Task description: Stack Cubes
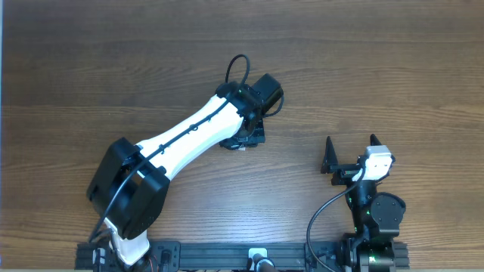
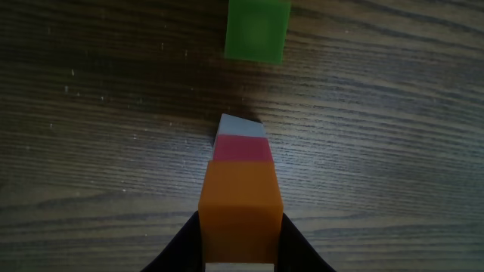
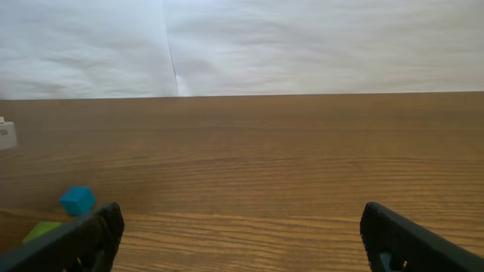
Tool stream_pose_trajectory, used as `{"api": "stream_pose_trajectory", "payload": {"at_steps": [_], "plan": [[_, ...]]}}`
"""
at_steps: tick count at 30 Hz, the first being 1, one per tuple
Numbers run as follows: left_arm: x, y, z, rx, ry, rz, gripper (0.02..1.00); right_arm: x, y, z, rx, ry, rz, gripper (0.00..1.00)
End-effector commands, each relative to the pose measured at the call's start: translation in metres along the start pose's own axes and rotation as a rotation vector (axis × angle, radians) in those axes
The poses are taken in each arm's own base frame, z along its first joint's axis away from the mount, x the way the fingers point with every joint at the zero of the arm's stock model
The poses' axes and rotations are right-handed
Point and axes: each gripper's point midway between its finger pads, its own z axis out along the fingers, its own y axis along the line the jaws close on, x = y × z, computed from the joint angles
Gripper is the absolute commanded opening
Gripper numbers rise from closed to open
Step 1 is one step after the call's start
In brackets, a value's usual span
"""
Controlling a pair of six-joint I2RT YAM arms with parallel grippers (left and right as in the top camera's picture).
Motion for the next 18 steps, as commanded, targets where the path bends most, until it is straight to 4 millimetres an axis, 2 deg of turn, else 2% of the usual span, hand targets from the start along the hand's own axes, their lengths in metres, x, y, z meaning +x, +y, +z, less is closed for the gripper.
{"api": "stream_pose_trajectory", "payload": {"at_steps": [1,18], "plan": [[-0.0053,-0.0003,-0.0023,-0.003,-0.019,-0.022,0.056,0.0022,0.0022,0.0001,-0.011,0.003,0.002,0.991],[-0.0055,0.0015,0.0044,-0.016,-0.006,-0.026,0.062,0.0022,0.0022,0.0001,-0.011,0.003,0.002,0.993]]}}
